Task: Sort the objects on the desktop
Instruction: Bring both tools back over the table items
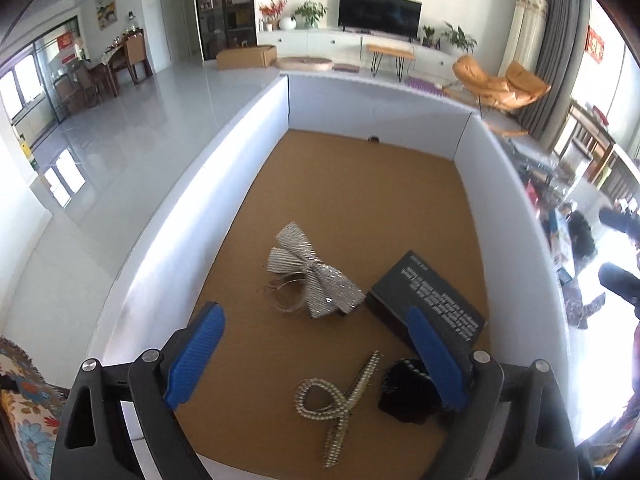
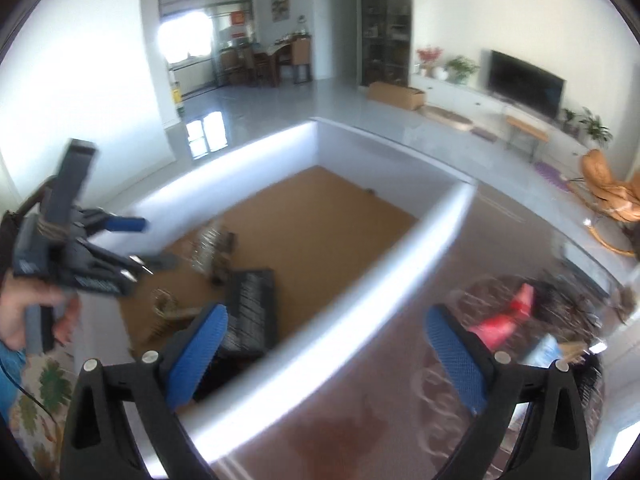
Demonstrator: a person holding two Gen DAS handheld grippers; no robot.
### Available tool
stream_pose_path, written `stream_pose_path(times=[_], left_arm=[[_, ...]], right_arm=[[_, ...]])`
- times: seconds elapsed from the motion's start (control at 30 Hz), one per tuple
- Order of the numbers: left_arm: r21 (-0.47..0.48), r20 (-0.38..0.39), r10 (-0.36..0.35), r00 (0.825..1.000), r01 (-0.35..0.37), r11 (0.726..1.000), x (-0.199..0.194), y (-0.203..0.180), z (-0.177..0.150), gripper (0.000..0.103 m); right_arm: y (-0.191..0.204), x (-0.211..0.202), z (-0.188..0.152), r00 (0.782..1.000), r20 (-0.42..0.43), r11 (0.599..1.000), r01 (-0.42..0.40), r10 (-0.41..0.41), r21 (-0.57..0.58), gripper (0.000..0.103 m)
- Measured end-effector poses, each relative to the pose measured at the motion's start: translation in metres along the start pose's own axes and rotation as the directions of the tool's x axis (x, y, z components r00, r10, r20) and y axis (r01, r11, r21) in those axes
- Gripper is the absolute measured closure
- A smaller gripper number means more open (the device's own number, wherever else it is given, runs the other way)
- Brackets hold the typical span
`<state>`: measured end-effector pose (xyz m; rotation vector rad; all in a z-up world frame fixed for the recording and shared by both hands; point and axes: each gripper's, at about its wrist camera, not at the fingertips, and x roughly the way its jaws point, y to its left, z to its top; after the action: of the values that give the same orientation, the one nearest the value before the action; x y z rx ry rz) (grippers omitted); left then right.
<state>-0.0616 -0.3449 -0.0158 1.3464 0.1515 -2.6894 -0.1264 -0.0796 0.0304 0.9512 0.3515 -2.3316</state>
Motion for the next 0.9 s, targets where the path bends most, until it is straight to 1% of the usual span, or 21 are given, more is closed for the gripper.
stream_pose_path(times=[0.07, 0.13, 0.2, 0.27, 0.33, 0.37, 0.43, 0.53, 0.57, 0.63, 0.67, 0.73, 0.8, 0.83, 0.87, 0.9], left_arm=[[0.000, 0.042, -0.003, 0.999, 0.003, 1.000, -0.010, -0.008, -0.002, 0.010], [0.005, 0.075, -0.009, 0.997, 0.009, 1.000, -0.021, -0.018, -0.003, 0.010], [0.024, 0.115, -0.028, 0.993, 0.025, 0.999, -0.037, -0.034, -0.003, 0.010], [0.048, 0.153, -0.057, 0.987, 0.050, 0.998, -0.052, -0.053, -0.001, 0.010], [0.079, 0.187, -0.115, 0.976, 0.102, 0.992, -0.069, -0.079, 0.001, 0.010], [0.095, 0.197, -0.144, 0.970, 0.127, 0.987, -0.076, -0.091, 0.003, 0.010], [0.134, 0.201, -0.217, 0.955, 0.192, 0.972, -0.090, -0.122, 0.004, 0.009], [0.203, 0.162, -0.328, 0.931, 0.294, 0.934, -0.101, -0.176, 0.006, 0.008], [0.230, 0.138, -0.366, 0.920, 0.329, 0.916, -0.103, -0.199, 0.005, 0.008], [0.261, 0.099, -0.419, 0.903, 0.383, 0.886, -0.104, -0.231, 0.000, 0.008], [0.280, 0.061, -0.456, 0.888, 0.423, 0.862, -0.100, -0.252, -0.005, 0.008], [0.308, -0.005, -0.483, 0.875, 0.461, 0.832, -0.086, -0.286, -0.017, 0.008], [0.340, -0.051, -0.473, 0.880, 0.460, 0.820, -0.068, -0.315, -0.031, 0.008], [0.355, -0.073, -0.458, 0.886, 0.452, 0.818, -0.058, -0.327, -0.039, 0.008], [0.372, -0.095, -0.431, 0.897, 0.434, 0.821, -0.040, -0.340, -0.048, 0.008], [0.381, -0.107, -0.413, 0.905, 0.421, 0.823, -0.026, -0.348, -0.054, 0.008]], right_arm=[[-0.033, -0.011, -0.030, 0.997, -0.008, 0.997, 0.071, -0.071, 0.011, 0.001], [-0.063, -0.019, -0.059, 0.990, -0.032, 0.991, 0.136, -0.136, 0.017, 0.001], [-0.099, -0.025, -0.093, 0.977, -0.078, 0.979, 0.200, -0.197, 0.037, 0.001], [-0.134, -0.029, -0.129, 0.963, -0.134, 0.966, 0.244, -0.232, 0.087, 0.001], [-0.167, -0.035, -0.163, 0.950, -0.180, 0.948, 0.282, -0.254, 0.149, 0.001], [-0.175, -0.039, -0.178, 0.946, -0.192, 0.941, 0.294, -0.261, 0.170, 0.001], [-0.201, -0.053, -0.209, 0.937, -0.213, 0.917, 0.324, -0.277, 0.232, 0.001], [-0.230, -0.066, -0.237, 0.929, -0.225, 0.886, 0.353, -0.293, 0.300, 0.001], [-0.236, -0.068, -0.241, 0.927, -0.228, 0.879, 0.359, -0.298, 0.312, 0.001], [-0.243, -0.069, -0.246, 0.920, -0.235, 0.865, 0.378, -0.313, 0.329, 0.001], [-0.244, -0.072, -0.248, 0.917, -0.239, 0.860, 0.386, -0.319, 0.334, 0.001], [-0.246, -0.072, -0.247, 0.916, -0.245, 0.851, 0.389, -0.318, 0.353, 0.001], [-0.245, -0.071, -0.245, 0.913, -0.247, 0.847, 0.398, -0.326, 0.352, 0.001], [-0.245, -0.067, -0.244, 0.909, -0.256, 0.845, 0.404, -0.329, 0.349, 0.001], [-0.244, -0.065, -0.243, 0.907, -0.264, 0.844, 0.407, -0.328, 0.349, 0.000], [-0.243, -0.064, -0.242, 0.908, -0.264, 0.843, 0.405, -0.325, 0.355, 0.000]])
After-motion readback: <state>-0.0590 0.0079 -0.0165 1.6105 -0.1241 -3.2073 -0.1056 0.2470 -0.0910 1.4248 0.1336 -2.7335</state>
